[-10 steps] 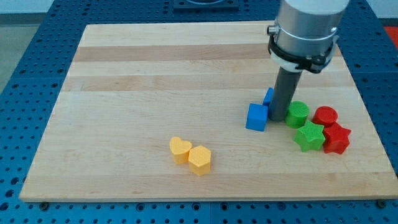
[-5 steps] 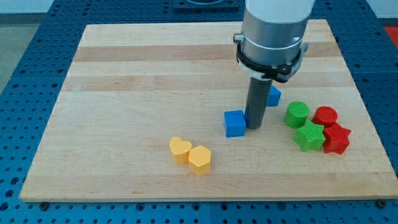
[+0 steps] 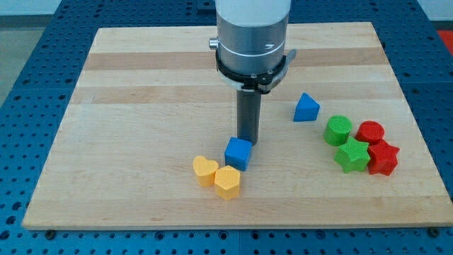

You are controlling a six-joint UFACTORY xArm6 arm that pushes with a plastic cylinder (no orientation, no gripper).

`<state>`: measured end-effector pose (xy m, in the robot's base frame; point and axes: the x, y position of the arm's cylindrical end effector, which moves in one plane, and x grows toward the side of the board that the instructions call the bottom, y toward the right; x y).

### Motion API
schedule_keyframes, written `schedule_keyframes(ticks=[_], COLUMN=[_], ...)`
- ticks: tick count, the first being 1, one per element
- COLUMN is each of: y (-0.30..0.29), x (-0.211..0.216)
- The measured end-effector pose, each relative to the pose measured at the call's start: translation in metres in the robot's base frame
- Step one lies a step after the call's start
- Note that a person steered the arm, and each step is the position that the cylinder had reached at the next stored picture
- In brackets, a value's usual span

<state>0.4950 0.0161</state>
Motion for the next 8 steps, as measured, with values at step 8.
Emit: schedule_keyframes(ticks=[8], y=[0.025], x=[0.003])
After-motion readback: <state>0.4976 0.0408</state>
